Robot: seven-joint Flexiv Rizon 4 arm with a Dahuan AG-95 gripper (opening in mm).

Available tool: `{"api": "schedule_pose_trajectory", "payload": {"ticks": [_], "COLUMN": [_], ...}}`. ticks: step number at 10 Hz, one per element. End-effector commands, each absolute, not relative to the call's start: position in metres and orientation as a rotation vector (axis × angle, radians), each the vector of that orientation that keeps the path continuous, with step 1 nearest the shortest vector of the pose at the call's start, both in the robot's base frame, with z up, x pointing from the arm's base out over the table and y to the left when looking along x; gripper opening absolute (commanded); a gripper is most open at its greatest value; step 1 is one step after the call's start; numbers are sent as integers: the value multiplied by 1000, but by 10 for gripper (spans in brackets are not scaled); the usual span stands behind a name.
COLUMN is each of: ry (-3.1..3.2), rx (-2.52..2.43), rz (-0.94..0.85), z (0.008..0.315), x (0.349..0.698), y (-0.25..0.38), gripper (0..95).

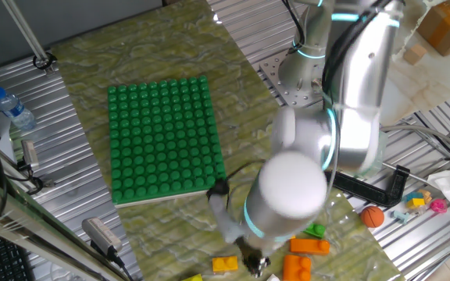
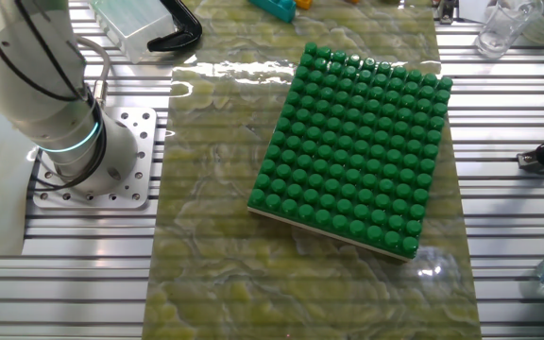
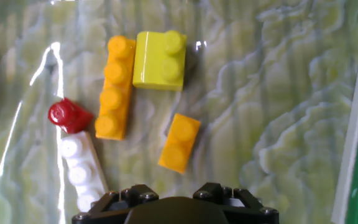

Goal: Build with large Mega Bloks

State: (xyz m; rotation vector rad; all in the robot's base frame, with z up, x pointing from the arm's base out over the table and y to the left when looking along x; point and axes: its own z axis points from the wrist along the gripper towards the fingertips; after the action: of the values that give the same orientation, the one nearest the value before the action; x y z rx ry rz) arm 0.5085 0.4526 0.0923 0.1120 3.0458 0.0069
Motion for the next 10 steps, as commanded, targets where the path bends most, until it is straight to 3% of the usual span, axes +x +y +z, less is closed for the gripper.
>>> {"api": "schedule_pose_trajectory", "payload": {"ticks": [1, 10], "ry": [3032, 3019], "rx": [143, 167], "rz": [-3, 1], "z": [86, 69], "x": [515, 533], "y": [457, 437], "gripper": [570, 570]}}
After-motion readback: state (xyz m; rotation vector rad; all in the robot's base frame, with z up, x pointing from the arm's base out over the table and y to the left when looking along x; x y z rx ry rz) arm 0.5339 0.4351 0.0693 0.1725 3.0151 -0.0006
